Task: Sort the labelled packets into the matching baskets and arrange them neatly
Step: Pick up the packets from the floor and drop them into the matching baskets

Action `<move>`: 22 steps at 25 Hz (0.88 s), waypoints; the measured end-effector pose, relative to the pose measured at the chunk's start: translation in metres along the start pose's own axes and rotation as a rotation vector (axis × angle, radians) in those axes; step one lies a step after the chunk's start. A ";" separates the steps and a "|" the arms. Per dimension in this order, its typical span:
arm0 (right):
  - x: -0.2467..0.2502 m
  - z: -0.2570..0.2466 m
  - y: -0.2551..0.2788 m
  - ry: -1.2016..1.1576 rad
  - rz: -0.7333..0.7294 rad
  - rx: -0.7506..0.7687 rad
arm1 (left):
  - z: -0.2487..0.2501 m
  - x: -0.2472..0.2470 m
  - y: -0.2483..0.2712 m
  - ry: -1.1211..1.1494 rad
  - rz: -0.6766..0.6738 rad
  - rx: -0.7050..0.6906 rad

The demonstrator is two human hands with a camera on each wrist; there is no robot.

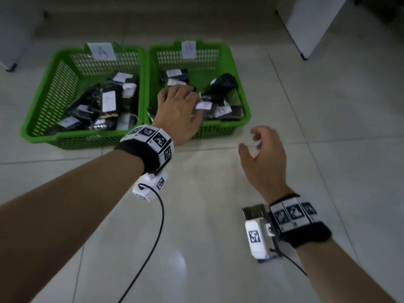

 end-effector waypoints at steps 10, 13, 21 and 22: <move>0.042 0.069 0.114 0.434 -0.663 -0.344 | 0.137 -0.033 0.098 0.186 -0.032 -0.280; 0.036 0.059 0.126 0.410 -0.625 -0.251 | 0.145 -0.062 0.139 0.405 -0.244 -0.231; 0.056 0.021 0.098 -0.269 -0.527 -0.114 | 0.131 -0.025 0.143 0.692 -0.170 -0.237; 0.057 0.016 0.093 -0.275 -0.496 -0.081 | 0.125 -0.016 0.139 0.675 -0.129 -0.231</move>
Point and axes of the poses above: each hand's wrist, its own y-axis away from the middle knuckle, its own x-axis out of the back of the hand, z = x × y, the point moved 6 cm from there along -y, towards the middle knuckle, and after that the axes turned 4 degrees about -x, right-handed, at the moved point
